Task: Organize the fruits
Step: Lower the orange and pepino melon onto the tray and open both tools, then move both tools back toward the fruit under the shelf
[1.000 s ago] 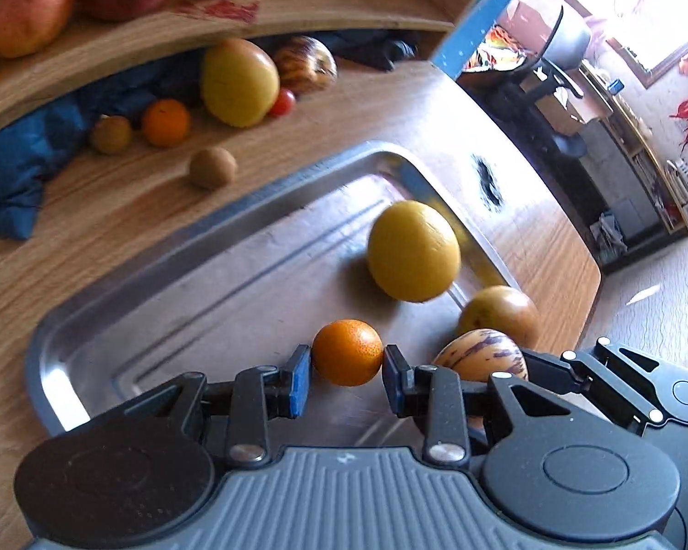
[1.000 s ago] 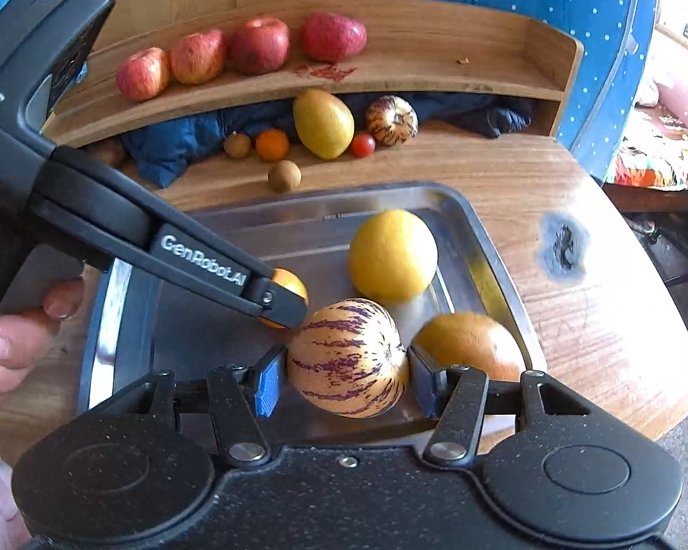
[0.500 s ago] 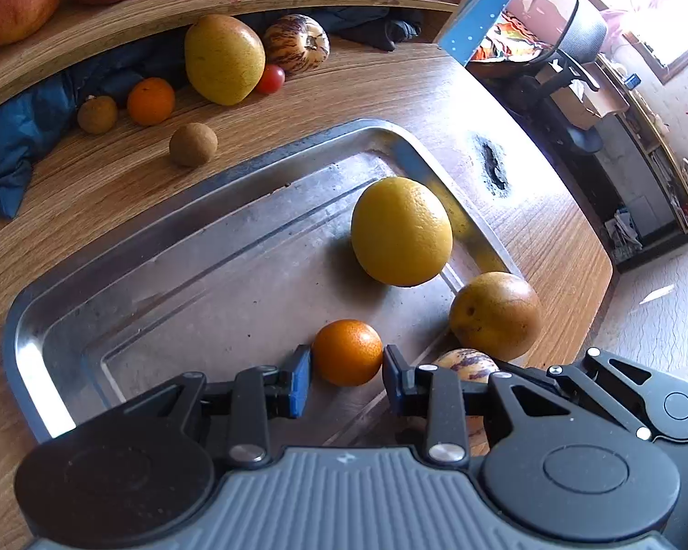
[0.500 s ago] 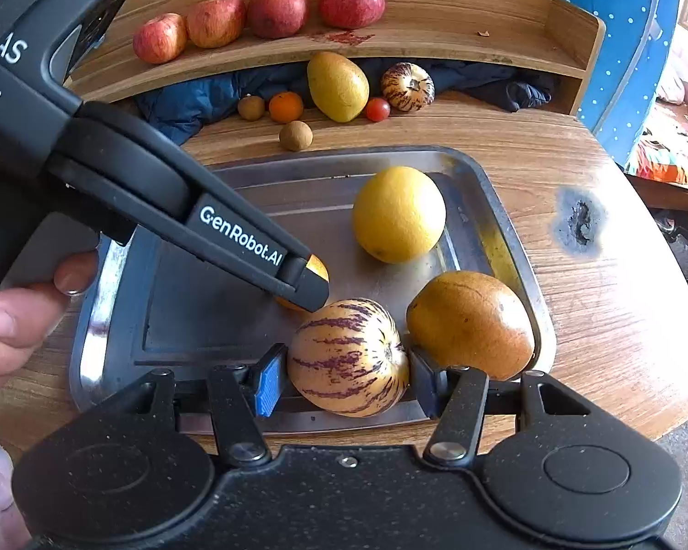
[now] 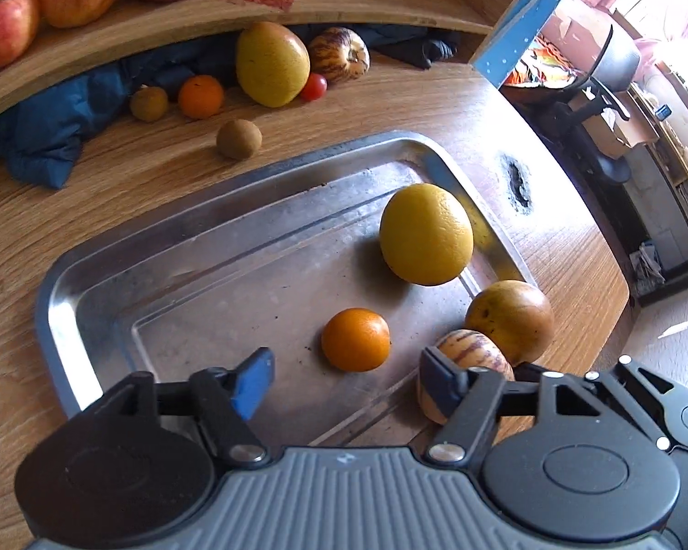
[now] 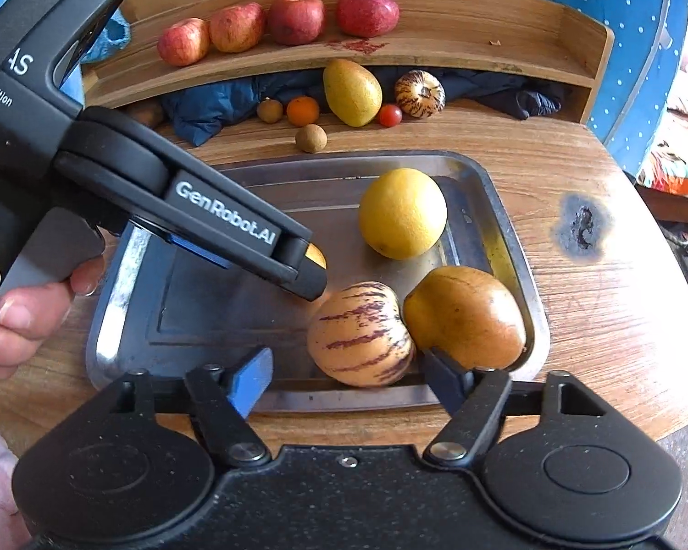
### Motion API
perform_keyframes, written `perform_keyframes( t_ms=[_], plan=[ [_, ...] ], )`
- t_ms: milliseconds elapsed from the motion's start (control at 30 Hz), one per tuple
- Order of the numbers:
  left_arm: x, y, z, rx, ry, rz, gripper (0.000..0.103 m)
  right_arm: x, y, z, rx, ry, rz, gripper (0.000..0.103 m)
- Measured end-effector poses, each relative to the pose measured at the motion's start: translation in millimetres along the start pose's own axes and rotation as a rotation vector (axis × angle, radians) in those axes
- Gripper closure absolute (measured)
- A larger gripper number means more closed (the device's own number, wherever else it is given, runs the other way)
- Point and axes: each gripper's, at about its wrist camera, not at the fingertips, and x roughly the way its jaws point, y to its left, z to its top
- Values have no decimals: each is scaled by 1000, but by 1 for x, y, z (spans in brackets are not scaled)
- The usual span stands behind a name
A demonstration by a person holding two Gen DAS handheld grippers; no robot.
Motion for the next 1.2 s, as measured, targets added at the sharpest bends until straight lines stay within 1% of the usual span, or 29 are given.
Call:
perform_keyframes(
  t_ms=[33, 67, 100, 133, 233, 333, 567, 633, 800, 967, 1067, 1200],
  plan=[
    [-3, -1, -2, -3, -6, 5, 16, -3, 0, -1, -6, -3, 1, 19],
    [-7, -1, -4, -10, -14, 9, 8, -5, -1, -2, -12, -5, 2, 13],
    [-10, -2, -7, -14, -24, 5, 4, -7, -2, -3, -17, -6, 4, 9],
    [-14, -2, -10, -19, -35, -2, 1, -9, -3, -4, -21, -7, 7, 8],
    [-24, -1, -20, -67, -76, -6, 1, -13, -6, -7, -32, -5, 20, 6],
    [-33, 6, -30, -152, -123, 7, 1, -17, -8, -9, -46, -5, 32, 3],
    [-52, 21, -56, -253, -160, 82, 1, -26, -9, -14, -94, -3, 61, 1],
    [-58, 27, -65, -277, -158, 103, 1, -28, -10, -16, -101, -5, 72, 1],
    [-70, 41, -92, -332, -112, 147, 1, -36, -12, -19, -116, -20, 94, 1],
    [-80, 47, -112, -366, -85, 207, 1, -43, -16, -19, -105, -50, 98, 1],
    [-83, 47, -115, -376, -86, 222, 1, -47, -17, -17, -96, -71, 97, 1],
    [-87, 47, -108, -379, -88, 242, 1, -50, -19, -13, -85, -93, 94, 1]
  ],
)
